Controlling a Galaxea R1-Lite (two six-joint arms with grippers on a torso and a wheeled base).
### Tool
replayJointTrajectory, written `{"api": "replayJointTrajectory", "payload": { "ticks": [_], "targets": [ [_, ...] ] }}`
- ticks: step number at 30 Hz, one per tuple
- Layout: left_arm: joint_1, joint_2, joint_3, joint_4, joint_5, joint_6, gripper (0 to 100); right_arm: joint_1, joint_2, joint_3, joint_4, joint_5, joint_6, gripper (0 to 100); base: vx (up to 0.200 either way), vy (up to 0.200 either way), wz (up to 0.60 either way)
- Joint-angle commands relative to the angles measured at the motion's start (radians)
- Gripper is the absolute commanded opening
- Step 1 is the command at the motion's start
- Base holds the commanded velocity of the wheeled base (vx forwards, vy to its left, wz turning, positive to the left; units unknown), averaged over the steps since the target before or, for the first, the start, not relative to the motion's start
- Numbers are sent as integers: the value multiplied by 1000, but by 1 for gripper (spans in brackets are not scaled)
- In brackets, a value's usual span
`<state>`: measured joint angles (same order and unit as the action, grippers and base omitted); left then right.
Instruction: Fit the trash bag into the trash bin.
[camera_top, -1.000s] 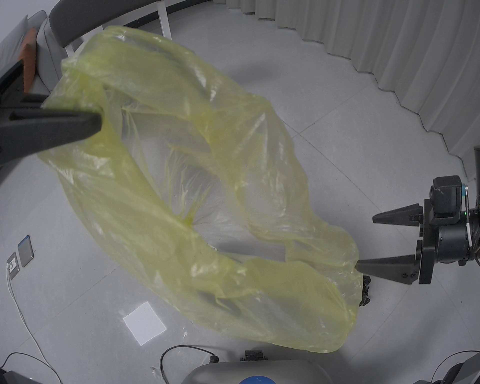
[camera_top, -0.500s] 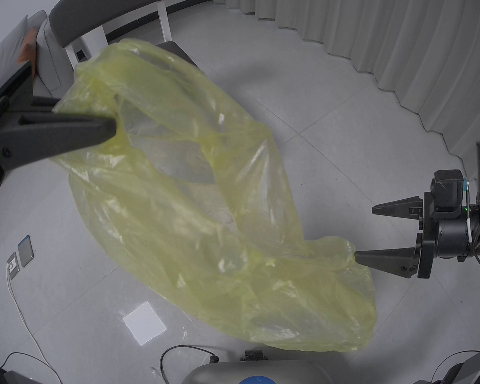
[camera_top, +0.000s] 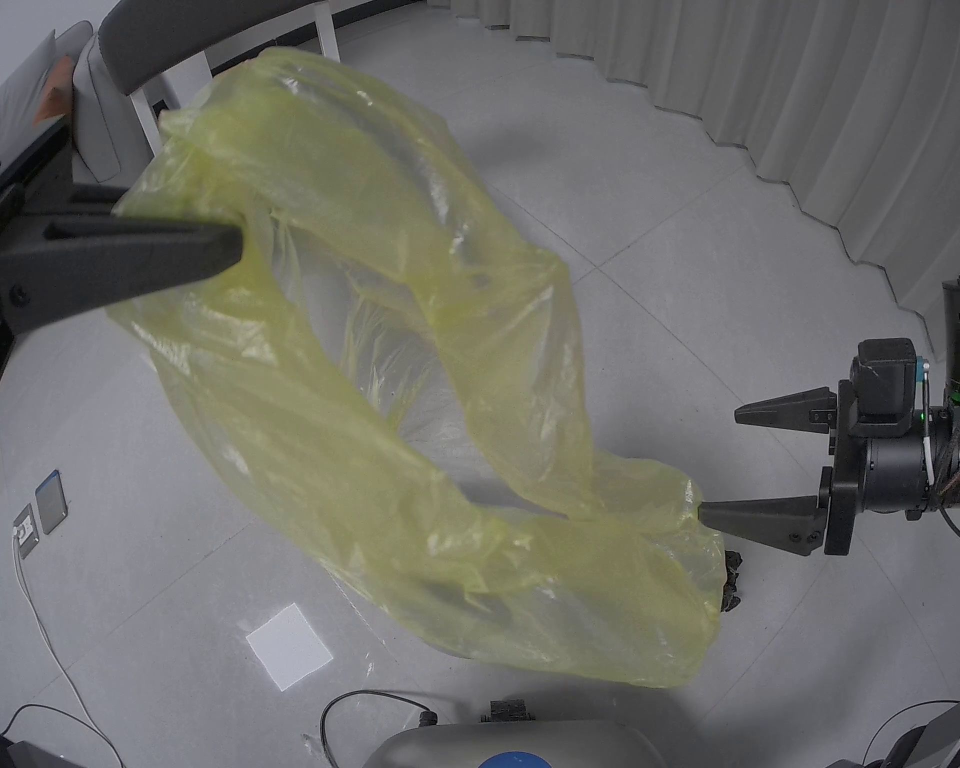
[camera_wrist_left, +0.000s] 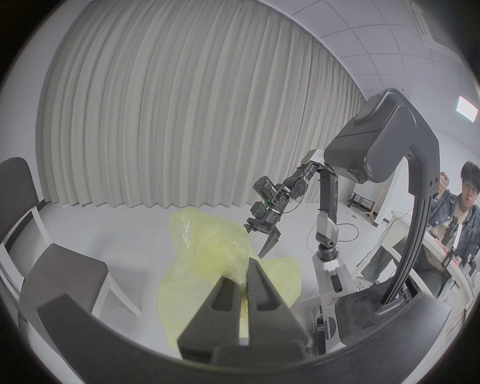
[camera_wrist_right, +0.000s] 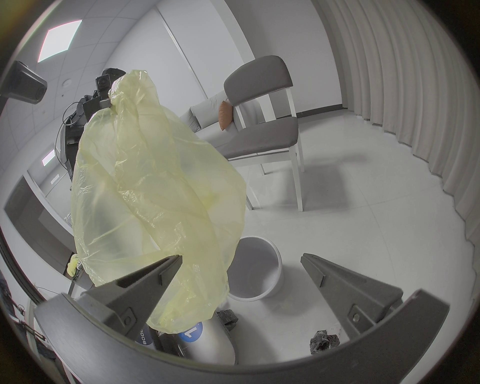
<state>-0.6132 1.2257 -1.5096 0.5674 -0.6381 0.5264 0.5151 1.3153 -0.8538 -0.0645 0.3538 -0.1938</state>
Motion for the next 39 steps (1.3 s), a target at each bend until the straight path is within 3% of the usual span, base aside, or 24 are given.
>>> {"api": "replayJointTrajectory", "payload": {
  "ticks": [1, 19, 39],
  "targets": [
    [7, 9, 3, 0, -12, 0, 0, 0, 7, -2, -1, 1, 1, 100, 0, 0, 0],
    [79, 15, 3, -46, -12, -3, 0, 19, -160, 95, 12, 2, -10, 100, 0, 0, 0],
    [82, 6, -1, -54, -11, -6, 0, 51, -162, 127, 12, 4, -58, 100, 0, 0, 0]
  ]
}}
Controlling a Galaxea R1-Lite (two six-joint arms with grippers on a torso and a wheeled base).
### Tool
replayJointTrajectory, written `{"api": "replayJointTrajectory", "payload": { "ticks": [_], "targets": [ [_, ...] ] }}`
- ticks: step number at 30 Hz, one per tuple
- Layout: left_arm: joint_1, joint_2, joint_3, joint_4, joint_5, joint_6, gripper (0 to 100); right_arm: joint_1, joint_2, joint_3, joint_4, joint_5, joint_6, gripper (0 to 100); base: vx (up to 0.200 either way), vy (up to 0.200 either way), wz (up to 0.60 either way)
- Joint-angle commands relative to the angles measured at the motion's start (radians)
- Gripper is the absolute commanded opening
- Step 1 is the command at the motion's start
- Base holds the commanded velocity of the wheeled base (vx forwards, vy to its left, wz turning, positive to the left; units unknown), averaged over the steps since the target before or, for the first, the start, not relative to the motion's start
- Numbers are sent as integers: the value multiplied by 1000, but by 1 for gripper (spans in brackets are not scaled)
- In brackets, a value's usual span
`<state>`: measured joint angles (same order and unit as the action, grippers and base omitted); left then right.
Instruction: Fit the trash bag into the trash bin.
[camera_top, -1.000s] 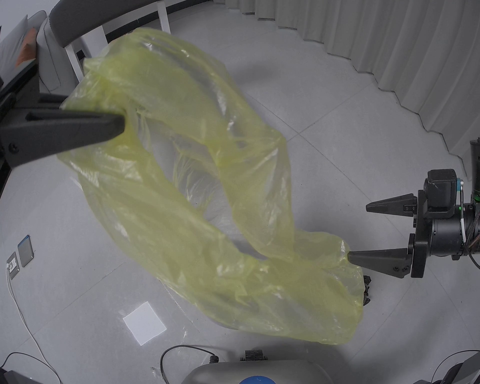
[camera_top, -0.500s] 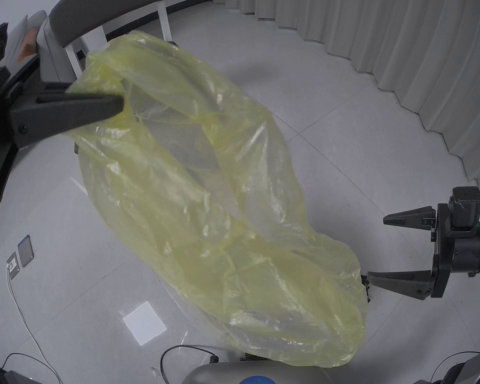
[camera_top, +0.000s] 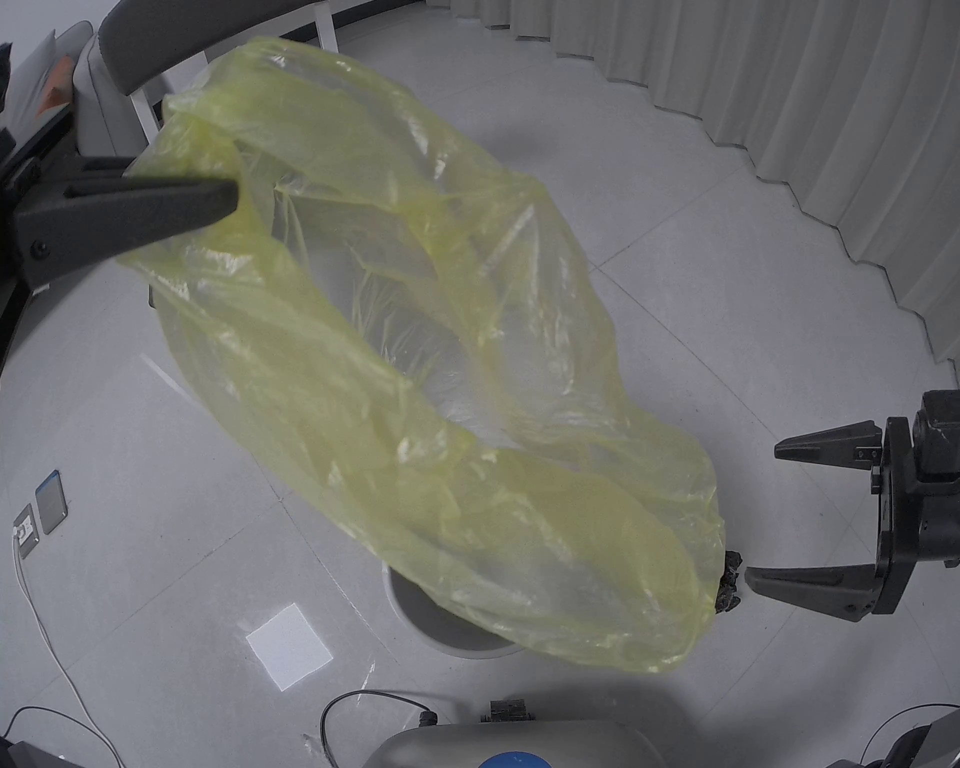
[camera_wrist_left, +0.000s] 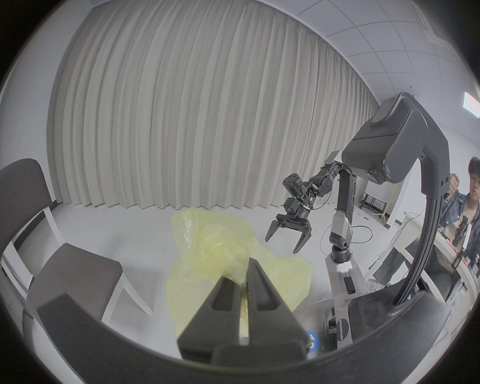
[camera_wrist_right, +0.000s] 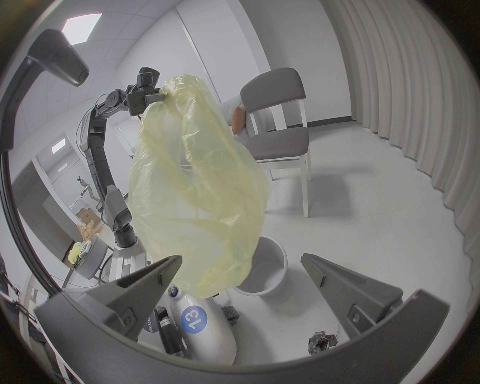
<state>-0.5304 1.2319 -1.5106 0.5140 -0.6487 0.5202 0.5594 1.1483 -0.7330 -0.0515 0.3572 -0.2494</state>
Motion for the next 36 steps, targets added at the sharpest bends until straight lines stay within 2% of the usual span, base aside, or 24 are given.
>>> {"api": "replayJointTrajectory", "payload": {
  "ticks": [1, 21, 31, 36],
  "targets": [
    [0, -2, 0, 0, 0, 0, 0, 7, 8, 7, -1, 0, -2, 100, 0, 0, 0],
    [-2, -29, 7, 1, -2, 0, 0, -38, 148, -112, -16, -3, 5, 100, 0, 0, 0],
    [0, -28, 7, 1, -2, 0, 0, -95, 134, -160, -11, 0, 7, 100, 0, 0, 0],
    [0, -23, 3, 1, -2, 0, 0, -91, 143, -148, -5, 3, 5, 100, 0, 0, 0]
  ]
}}
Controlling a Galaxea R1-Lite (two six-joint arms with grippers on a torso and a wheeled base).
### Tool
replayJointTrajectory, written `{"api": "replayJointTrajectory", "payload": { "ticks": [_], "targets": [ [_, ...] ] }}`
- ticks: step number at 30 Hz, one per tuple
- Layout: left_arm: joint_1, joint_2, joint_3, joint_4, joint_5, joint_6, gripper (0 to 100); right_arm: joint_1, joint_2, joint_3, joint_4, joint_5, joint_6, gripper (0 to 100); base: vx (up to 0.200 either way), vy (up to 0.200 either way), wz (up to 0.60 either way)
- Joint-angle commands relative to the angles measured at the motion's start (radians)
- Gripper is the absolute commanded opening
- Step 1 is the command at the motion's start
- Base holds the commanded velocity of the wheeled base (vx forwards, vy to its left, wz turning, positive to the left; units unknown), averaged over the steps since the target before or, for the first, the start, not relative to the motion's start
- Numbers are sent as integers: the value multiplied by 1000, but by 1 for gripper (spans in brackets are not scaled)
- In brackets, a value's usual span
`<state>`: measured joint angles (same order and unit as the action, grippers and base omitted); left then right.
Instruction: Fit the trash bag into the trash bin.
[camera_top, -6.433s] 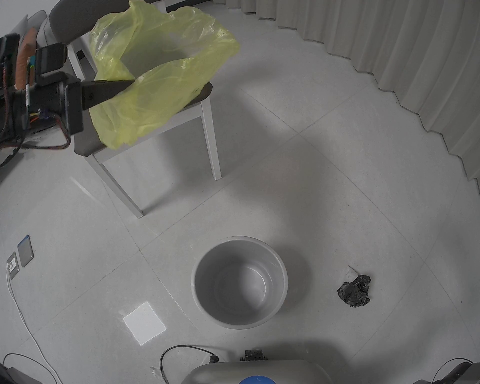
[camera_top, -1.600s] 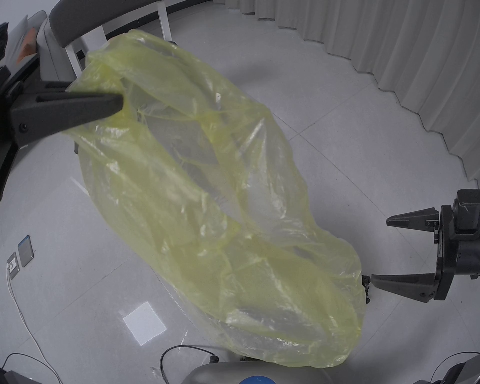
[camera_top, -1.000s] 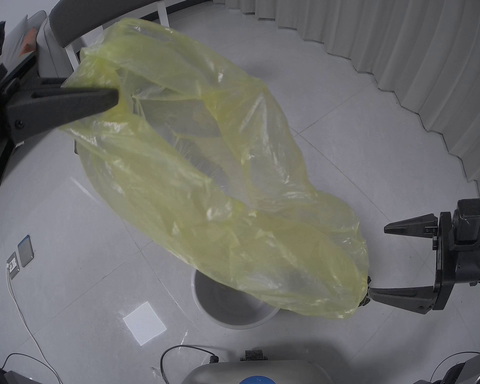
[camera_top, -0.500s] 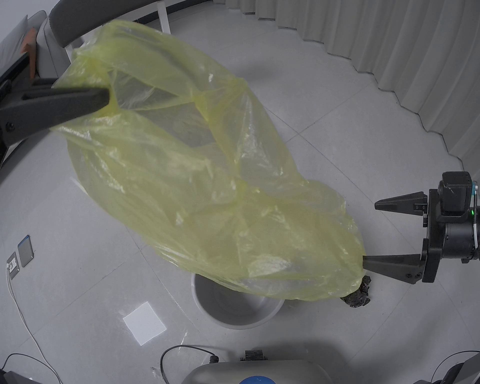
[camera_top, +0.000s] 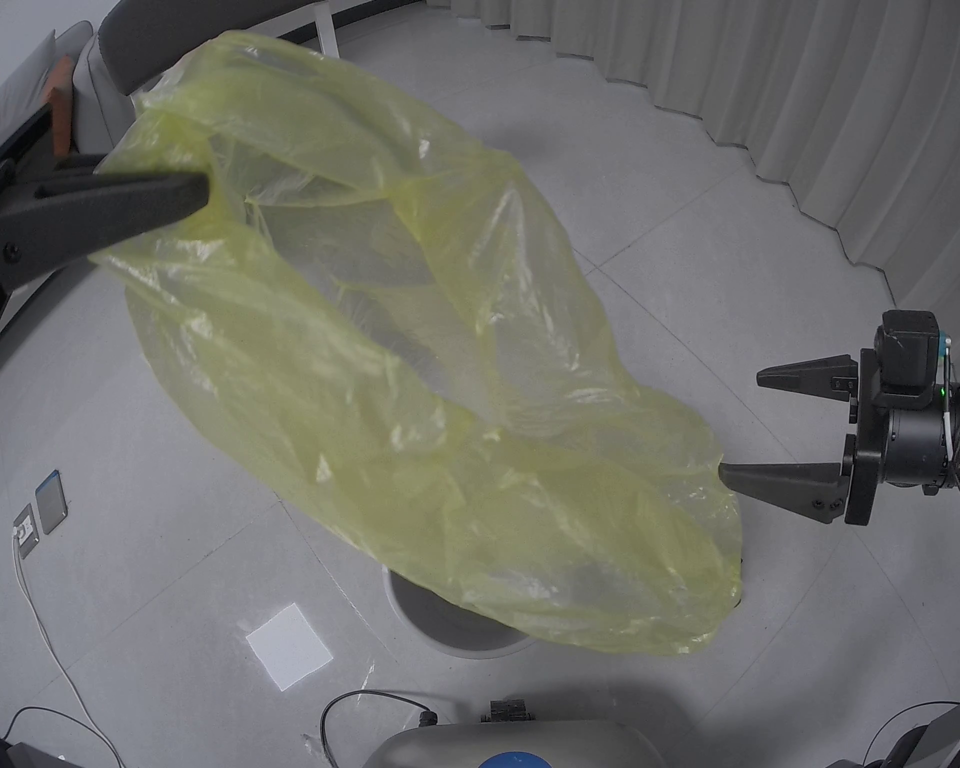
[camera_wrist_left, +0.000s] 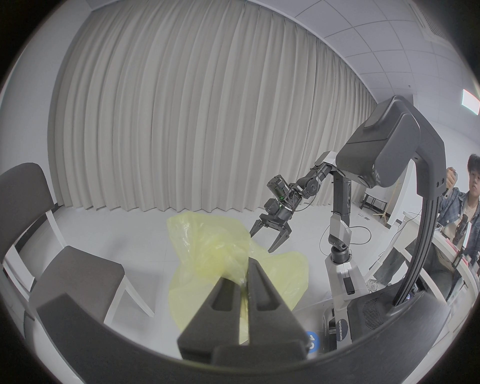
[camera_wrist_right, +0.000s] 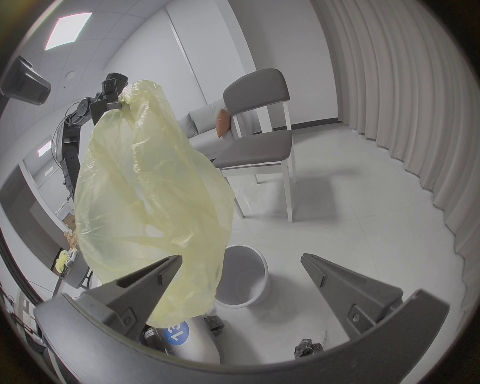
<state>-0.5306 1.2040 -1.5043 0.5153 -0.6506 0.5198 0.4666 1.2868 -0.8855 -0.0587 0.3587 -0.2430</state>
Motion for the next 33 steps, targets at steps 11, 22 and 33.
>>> {"api": "replayJointTrajectory", "payload": {
  "ticks": [11, 22, 33],
  "targets": [
    [0, 2, 1, 0, 0, -1, 0, 53, -18, 23, 2, 2, -9, 100, 0, 0, 0],
    [1, 3, -1, 0, 0, -1, 0, 86, -24, 79, 5, 2, -16, 100, 0, 0, 0],
    [0, -3, 2, 0, 0, -1, 0, 106, 46, 80, -6, -1, -18, 100, 0, 0, 0]
  ]
}}
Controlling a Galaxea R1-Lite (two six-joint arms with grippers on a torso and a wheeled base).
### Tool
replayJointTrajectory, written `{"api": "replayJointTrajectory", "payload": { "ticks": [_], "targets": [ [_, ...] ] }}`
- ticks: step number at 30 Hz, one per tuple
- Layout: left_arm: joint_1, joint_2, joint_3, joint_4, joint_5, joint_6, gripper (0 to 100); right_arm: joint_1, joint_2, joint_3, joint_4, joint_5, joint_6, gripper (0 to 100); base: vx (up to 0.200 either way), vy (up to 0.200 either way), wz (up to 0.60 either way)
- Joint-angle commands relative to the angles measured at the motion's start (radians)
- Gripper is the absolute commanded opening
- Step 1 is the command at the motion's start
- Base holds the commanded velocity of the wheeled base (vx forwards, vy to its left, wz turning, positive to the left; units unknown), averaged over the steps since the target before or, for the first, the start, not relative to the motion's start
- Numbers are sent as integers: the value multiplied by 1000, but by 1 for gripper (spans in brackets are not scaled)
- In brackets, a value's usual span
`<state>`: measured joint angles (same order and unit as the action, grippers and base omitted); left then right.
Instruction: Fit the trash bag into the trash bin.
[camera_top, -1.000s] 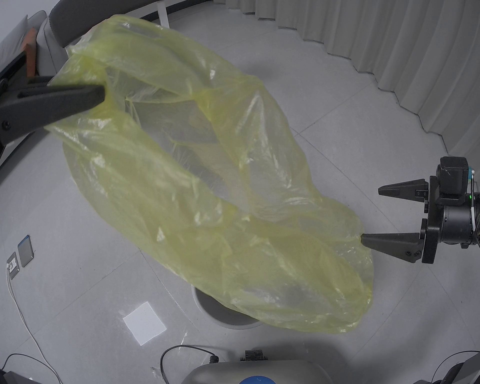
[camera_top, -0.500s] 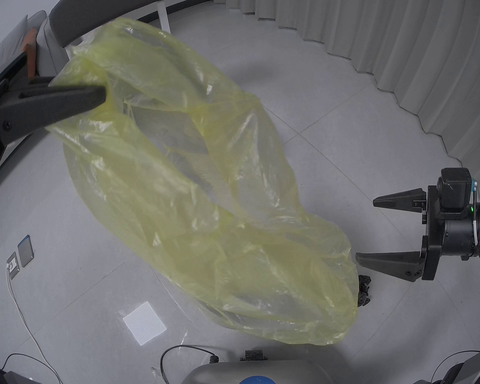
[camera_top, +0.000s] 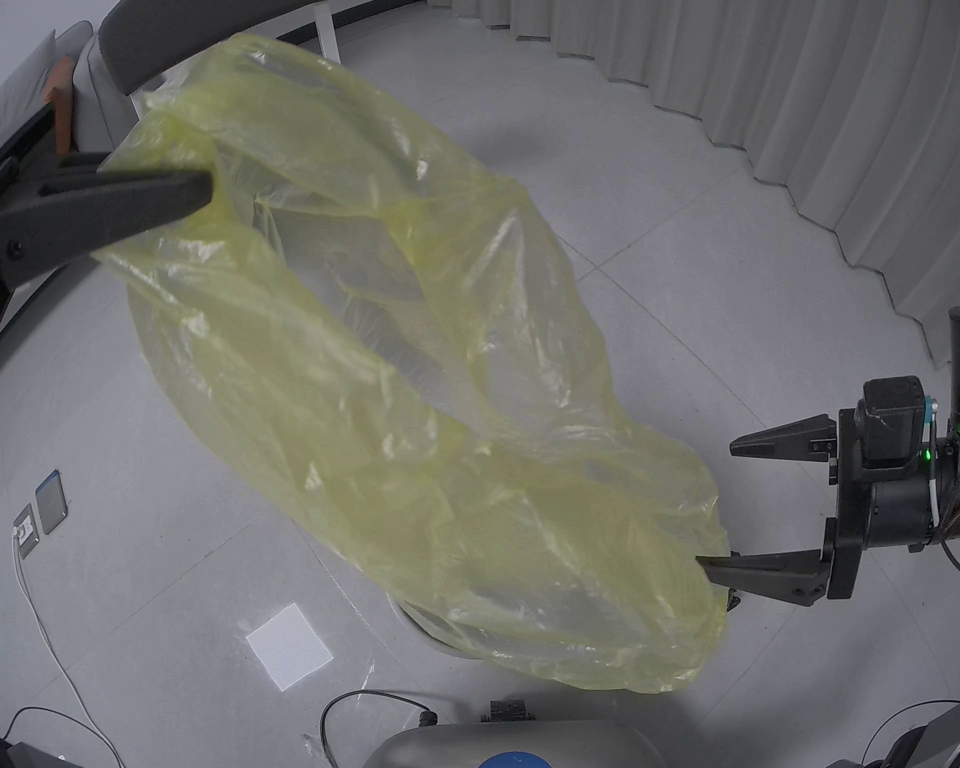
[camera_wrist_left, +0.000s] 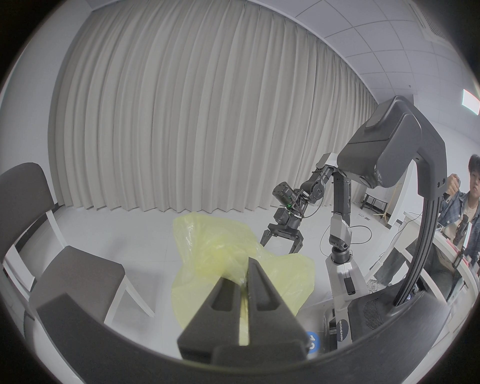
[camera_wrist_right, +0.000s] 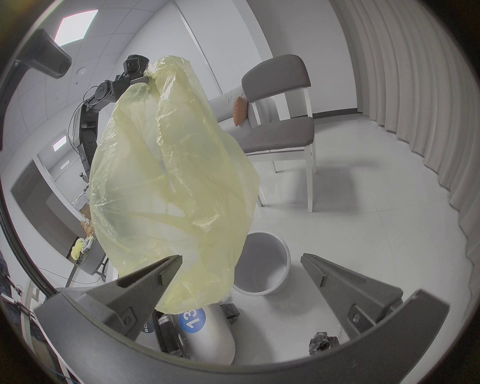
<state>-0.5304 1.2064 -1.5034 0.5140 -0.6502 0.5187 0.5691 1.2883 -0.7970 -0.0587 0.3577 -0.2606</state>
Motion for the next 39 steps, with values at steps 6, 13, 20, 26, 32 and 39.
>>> {"api": "replayJointTrajectory", "payload": {
  "ticks": [6, 13, 20, 26, 32, 39],
  "targets": [
    [0, -5, 2, 1, 0, 0, 0, 17, 78, -25, -9, -3, -2, 100, 0, 0, 0],
    [1, -4, 2, 1, 0, 0, 0, 17, 68, -11, 7, -3, -5, 100, 0, 0, 0],
    [1, -2, 2, 0, 0, 1, 0, 40, 75, 9, 13, -2, -19, 100, 0, 0, 0],
    [1, -4, 0, -2, 1, 0, 0, 44, 75, 7, 39, -2, -26, 0, 0, 0, 0],
    [1, 2, 2, -19, 1, 0, 0, 44, 77, 2, 39, -2, -26, 0, 0, 0, 0],
    [30, -44, 109, -28, 4, -82, 0, 3, 77, -18, 31, -2, -17, 0, 0, 0, 0]
  ]
}}
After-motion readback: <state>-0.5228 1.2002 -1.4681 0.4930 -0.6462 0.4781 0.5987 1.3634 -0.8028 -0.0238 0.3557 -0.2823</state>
